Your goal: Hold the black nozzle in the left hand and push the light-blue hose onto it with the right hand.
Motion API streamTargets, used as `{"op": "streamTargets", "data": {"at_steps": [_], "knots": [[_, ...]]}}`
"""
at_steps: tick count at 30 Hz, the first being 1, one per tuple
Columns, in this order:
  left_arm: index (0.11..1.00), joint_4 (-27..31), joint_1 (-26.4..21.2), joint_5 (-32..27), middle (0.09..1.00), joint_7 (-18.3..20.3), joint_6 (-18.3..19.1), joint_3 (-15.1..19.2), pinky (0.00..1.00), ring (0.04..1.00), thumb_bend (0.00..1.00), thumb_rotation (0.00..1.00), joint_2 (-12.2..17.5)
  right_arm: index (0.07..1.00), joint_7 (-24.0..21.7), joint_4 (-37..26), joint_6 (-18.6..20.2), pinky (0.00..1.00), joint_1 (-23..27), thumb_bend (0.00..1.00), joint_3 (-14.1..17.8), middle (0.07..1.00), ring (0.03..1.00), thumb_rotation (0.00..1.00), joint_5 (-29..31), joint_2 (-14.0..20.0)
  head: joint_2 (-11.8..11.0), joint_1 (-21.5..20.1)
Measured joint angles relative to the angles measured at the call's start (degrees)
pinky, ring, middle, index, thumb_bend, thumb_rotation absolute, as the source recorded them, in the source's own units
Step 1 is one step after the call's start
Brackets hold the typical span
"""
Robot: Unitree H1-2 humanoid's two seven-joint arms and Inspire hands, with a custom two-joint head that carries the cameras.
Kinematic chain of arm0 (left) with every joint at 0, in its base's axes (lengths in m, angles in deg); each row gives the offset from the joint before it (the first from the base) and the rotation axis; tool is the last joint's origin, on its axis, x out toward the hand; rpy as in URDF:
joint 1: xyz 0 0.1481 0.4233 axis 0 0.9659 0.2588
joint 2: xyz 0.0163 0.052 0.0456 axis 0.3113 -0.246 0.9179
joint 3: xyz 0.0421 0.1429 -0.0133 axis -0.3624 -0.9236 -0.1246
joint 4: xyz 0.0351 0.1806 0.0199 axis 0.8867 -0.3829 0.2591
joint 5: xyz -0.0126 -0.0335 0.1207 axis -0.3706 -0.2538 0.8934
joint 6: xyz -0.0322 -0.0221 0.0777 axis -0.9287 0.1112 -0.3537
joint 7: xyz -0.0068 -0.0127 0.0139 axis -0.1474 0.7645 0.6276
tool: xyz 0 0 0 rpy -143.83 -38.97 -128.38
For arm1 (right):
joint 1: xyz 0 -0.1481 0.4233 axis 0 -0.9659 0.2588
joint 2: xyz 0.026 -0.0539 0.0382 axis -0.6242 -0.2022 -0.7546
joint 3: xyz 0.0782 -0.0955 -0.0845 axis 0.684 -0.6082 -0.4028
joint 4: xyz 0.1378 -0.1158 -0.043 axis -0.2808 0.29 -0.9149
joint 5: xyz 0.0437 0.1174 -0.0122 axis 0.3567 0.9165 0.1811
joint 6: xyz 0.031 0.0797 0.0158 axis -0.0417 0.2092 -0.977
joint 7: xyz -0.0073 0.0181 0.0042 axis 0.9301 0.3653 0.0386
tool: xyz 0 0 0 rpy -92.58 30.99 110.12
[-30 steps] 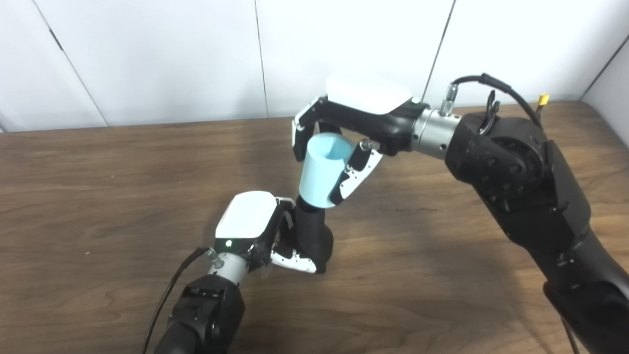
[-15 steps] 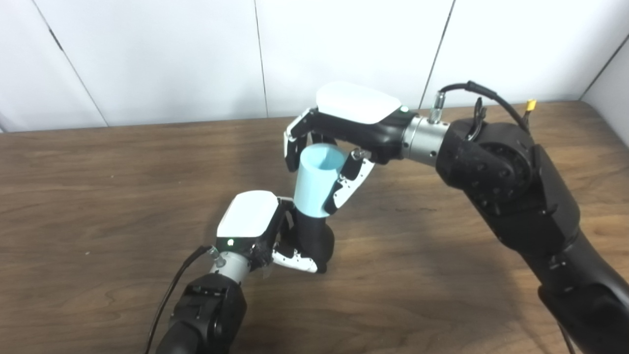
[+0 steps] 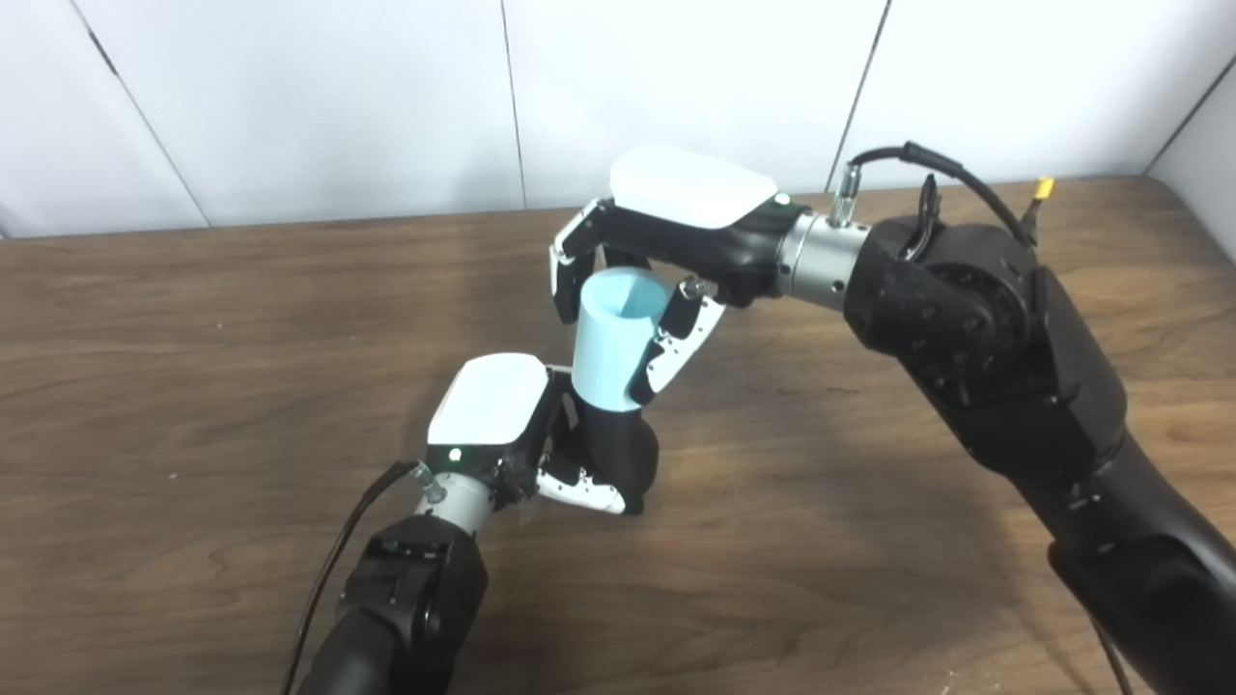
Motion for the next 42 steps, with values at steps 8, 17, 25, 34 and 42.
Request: {"op": "streamTargets", "data": {"at_steps": [8, 17, 25, 34, 42], "knots": [[0.479, 0.0, 0.0, 0.0, 0.489, 0.01, 0.0, 0.0, 0.4, 0.451, 0.5, 0.0, 0.0, 0.503, 0.0, -0.01, -0.23, 0.35, -0.23, 0.51, -0.01, 0.52, 0.372, 0.0, -0.42, -0.08, 0.61, -0.18], [0.478, 0.28, 0.0, 0.14, 0.495, 0.58, 0.28, 0.01, 0.39, 0.453, 0.5, 0.0, 0.0, 0.515, 0.02, 0.5, -0.49, 0.33, -0.16, 0.51, -0.16, 0.516, 0.373, 0.0, -0.51, -0.28, 1.14, -0.44], [0.477, 0.37, 0.0, 0.19, 0.497, 0.72, 0.42, 0.01, 0.4, 0.464, 0.5, 0.0, 0.0, 0.504, -0.03, 0.65, -0.86, 0.32, 0.17, 0.51, -0.61, 0.517, 0.365, 0.0, -0.8, -0.29, 1.58, -0.7], [0.475, 1.18, -0.01, 0.49, 0.505, 2.09, 1.13, 0.02, 0.4, 0.463, 0.5, 0.0, 0.04, 0.53, -1.25, 2.33, -2.27, 0.28, 1.86, 0.51, -1.94, 0.479, 0.354, 0.0, 0.59, -0.08, 1.93, -0.7], [0.478, 1.18, 0.0, 0.49, 0.487, 2.07, 1.04, 0.02, 0.39, 0.456, 0.5, 0.0, 0.09, 0.529, -4.29, 2.68, -1.53, 0.22, 3.62, 0.51, -3.86, 0.447, 0.338, 0.0, 0.89, 0.81, 2.2, -0.7]]}}
